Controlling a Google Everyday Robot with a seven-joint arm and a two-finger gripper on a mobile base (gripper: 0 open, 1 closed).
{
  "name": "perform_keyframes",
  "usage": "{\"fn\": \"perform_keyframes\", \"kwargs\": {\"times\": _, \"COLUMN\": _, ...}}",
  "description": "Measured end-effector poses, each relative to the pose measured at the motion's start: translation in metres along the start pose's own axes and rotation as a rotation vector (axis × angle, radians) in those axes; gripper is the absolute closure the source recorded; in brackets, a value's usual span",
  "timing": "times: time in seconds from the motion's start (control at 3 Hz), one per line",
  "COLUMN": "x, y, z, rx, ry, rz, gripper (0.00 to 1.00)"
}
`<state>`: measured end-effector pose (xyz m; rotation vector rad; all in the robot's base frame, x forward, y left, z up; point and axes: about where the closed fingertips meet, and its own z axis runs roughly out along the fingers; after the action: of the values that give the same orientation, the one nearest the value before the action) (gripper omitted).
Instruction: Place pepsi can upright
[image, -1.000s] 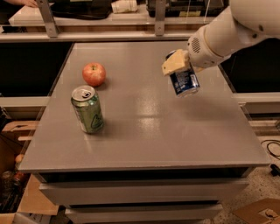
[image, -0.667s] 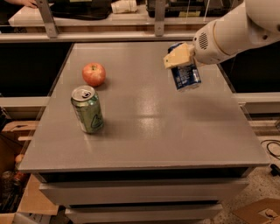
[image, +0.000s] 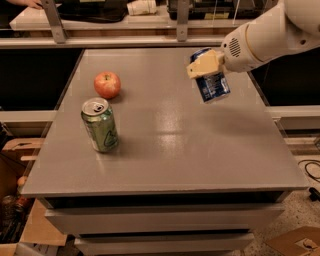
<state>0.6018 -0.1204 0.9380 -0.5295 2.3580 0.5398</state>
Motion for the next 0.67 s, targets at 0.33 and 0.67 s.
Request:
{"fn": "perform_keyframes", "kwargs": {"times": 0.33, "x": -0.0017, "y": 0.0048, "z": 0.0092, "rx": -0.135, "ry": -0.001, "rz": -0.107, "gripper": 1.0}}
{"fn": "perform_keyframes", "kwargs": {"times": 0.67, "x": 0.0023, "y": 0.0128, "z": 0.0153, "rx": -0.272, "ry": -0.035, "rz": -0.208, "gripper": 1.0}}
